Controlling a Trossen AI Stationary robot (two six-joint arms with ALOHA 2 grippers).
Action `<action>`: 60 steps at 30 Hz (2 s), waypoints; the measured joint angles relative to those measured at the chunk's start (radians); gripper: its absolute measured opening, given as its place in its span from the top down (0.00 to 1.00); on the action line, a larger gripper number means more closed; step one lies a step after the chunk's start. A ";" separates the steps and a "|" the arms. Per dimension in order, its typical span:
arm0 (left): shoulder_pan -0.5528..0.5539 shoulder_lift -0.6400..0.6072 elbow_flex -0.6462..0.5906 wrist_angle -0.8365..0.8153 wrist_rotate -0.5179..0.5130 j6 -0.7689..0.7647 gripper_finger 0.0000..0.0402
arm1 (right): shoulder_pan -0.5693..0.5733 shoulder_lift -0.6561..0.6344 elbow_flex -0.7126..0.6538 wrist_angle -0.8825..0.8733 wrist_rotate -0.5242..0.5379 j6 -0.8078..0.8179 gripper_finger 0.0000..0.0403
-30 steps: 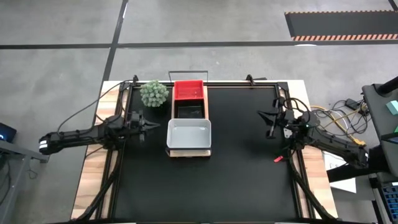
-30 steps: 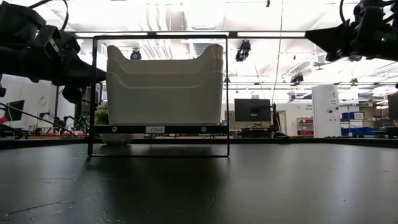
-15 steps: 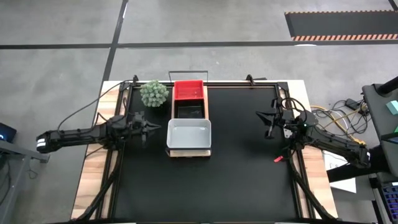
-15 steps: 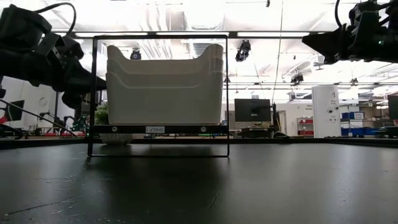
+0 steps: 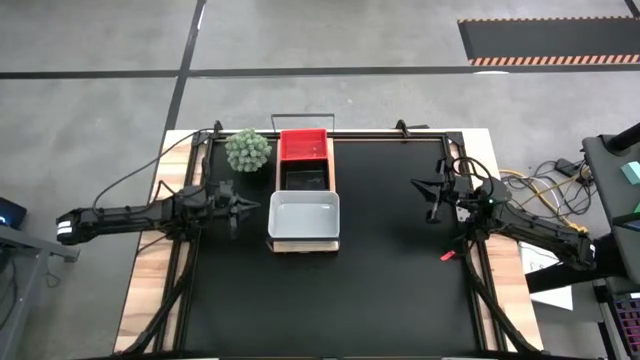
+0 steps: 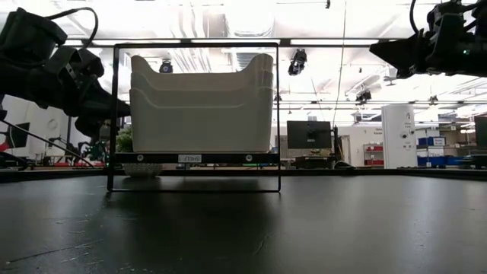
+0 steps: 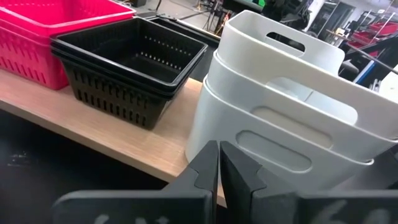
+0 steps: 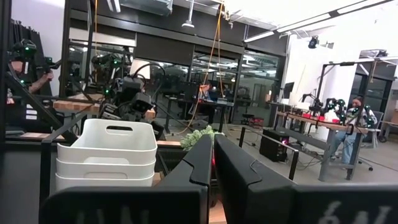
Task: Stack baskets on shelf by color
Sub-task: Return to Home Position
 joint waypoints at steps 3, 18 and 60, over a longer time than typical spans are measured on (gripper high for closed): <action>0.000 0.006 0.000 0.000 0.000 0.000 1.00 | 0.000 0.000 0.000 0.000 0.000 0.000 0.97; 0.000 0.019 0.000 0.000 0.000 0.000 1.00 | 0.000 0.000 0.000 0.000 0.000 0.001 0.97; 0.000 0.019 0.000 0.000 0.000 0.000 1.00 | 0.000 0.000 0.000 0.000 0.000 0.001 0.97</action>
